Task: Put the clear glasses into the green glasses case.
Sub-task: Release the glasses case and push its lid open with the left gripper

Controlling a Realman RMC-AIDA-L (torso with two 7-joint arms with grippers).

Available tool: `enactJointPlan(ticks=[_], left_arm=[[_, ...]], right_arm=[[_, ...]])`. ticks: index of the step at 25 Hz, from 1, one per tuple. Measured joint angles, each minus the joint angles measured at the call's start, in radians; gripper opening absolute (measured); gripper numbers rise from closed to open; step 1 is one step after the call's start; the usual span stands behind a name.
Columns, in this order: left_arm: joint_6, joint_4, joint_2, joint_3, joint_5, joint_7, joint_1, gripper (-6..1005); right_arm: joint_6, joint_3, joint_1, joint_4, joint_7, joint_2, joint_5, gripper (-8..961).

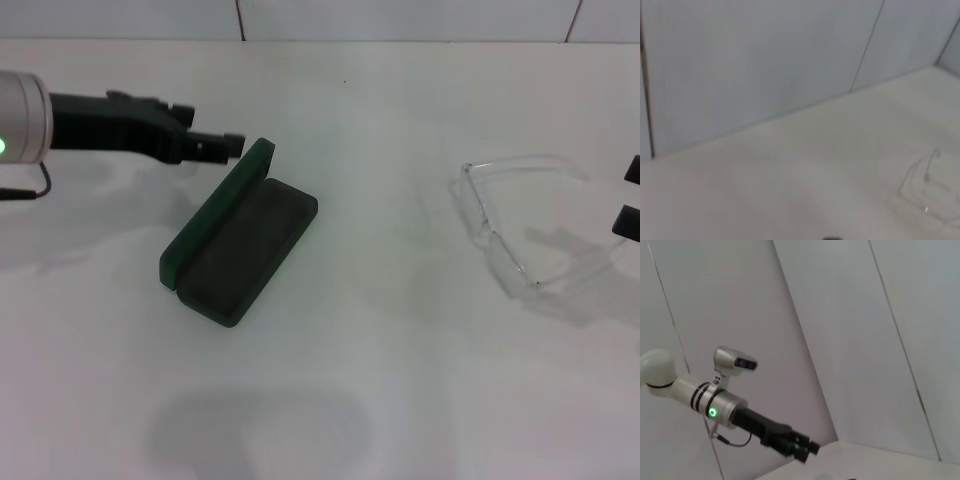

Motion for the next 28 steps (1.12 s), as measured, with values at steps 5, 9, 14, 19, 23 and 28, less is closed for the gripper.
enactJointPlan(ticks=[5, 9, 14, 19, 23, 28], left_arm=[[-0.021, -0.025, -0.004, 0.048, 0.052, -0.046, 0.002, 872], [-0.038, -0.062, -0.004, 0.083, 0.068, -0.06, 0.004, 872], [-0.083, -0.082, -0.004, 0.139, 0.131, -0.097, -0.004, 868], [-0.149, -0.077, -0.004, 0.26, 0.231, -0.169, -0.005, 864], [-0.18, -0.064, -0.004, 0.319, 0.266, -0.217, -0.005, 861], [-0.184, -0.013, -0.004, 0.324, 0.268, -0.218, 0.007, 822]], right_arm=[[0.0, 0.0, 0.009, 0.0, -0.002, 0.0, 0.0, 819], [0.003, -0.004, 0.022, -0.001, -0.011, 0.001, 0.0, 819], [0.007, -0.008, 0.034, -0.001, -0.019, 0.005, -0.002, 818], [0.009, -0.009, 0.034, 0.002, -0.026, 0.008, -0.001, 818], [0.01, -0.003, 0.027, 0.009, -0.042, 0.01, 0.0, 818], [0.01, 0.001, 0.022, 0.01, -0.047, 0.011, 0.0, 818]])
